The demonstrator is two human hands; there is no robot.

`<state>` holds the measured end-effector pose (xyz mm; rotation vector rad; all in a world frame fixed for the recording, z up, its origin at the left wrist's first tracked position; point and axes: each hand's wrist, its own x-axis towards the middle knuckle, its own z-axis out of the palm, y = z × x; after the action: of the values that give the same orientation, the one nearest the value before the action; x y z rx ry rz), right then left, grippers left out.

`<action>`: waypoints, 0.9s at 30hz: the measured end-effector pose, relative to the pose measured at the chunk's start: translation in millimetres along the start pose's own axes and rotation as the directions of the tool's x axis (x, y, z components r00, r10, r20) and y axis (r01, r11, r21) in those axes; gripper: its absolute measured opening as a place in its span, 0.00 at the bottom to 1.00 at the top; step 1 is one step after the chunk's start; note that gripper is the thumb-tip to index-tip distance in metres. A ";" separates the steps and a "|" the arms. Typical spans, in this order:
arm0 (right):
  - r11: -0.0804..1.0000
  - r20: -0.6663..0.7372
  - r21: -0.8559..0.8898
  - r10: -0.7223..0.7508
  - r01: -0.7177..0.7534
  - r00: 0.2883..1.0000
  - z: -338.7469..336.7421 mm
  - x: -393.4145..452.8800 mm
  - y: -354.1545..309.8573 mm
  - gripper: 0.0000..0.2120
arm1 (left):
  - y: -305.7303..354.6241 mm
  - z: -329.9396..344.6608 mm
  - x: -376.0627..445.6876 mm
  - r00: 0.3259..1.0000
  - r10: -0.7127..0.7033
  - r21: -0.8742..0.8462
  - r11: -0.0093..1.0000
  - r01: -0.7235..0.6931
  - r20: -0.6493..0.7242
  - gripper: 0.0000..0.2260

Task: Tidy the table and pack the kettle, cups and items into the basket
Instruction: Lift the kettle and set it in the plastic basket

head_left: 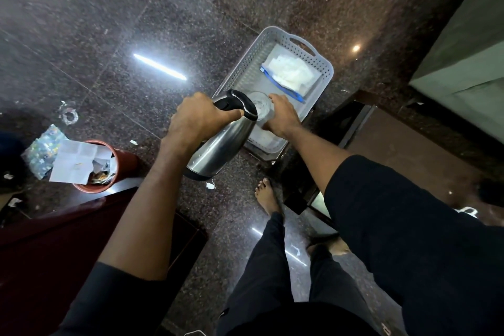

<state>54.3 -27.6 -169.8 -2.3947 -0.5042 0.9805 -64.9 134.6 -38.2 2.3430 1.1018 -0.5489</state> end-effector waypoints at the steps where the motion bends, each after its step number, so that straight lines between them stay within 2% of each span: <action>1: 1.000 0.001 0.000 0.004 -0.004 1.000 -0.2 -0.2 0.0 0.41 | 0.4 -0.9 -0.6 1.000 -0.002 0.000 1.000 0.002 0.004 0.36; 5: 1.000 0.000 -0.003 0.014 -0.014 1.000 0.9 -1.5 -1.5 0.43 | 3.1 -3.1 -4.5 1.000 0.001 -0.001 1.000 -0.001 0.011 0.41; 11: 0.999 0.005 -0.035 0.017 -0.017 1.000 1.3 -2.6 -5.0 0.43 | 3.0 -4.6 -7.9 1.000 0.003 -0.007 1.000 -0.002 0.016 0.38; 15: 0.998 0.005 -0.058 0.031 -0.031 0.999 -0.1 -3.1 -5.6 0.39 | 1.2 -3.0 -7.4 1.000 0.012 -0.012 1.000 -0.012 0.004 0.35; 24: 0.996 0.020 -0.076 0.043 -0.041 0.999 -4.3 -6.2 -6.1 0.42 | 1.6 -4.7 -8.4 1.000 -0.002 -0.020 1.000 0.002 -0.008 0.34; 27: 0.995 0.019 -0.088 0.038 -0.036 0.999 -5.0 -6.1 -8.0 0.38 | 2.3 -5.2 -9.4 1.000 -0.003 -0.011 1.000 0.003 -0.015 0.34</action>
<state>52.7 -25.8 -158.8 -2.4826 -0.5217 1.0194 -67.9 130.7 -28.3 2.3406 1.1126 -0.5259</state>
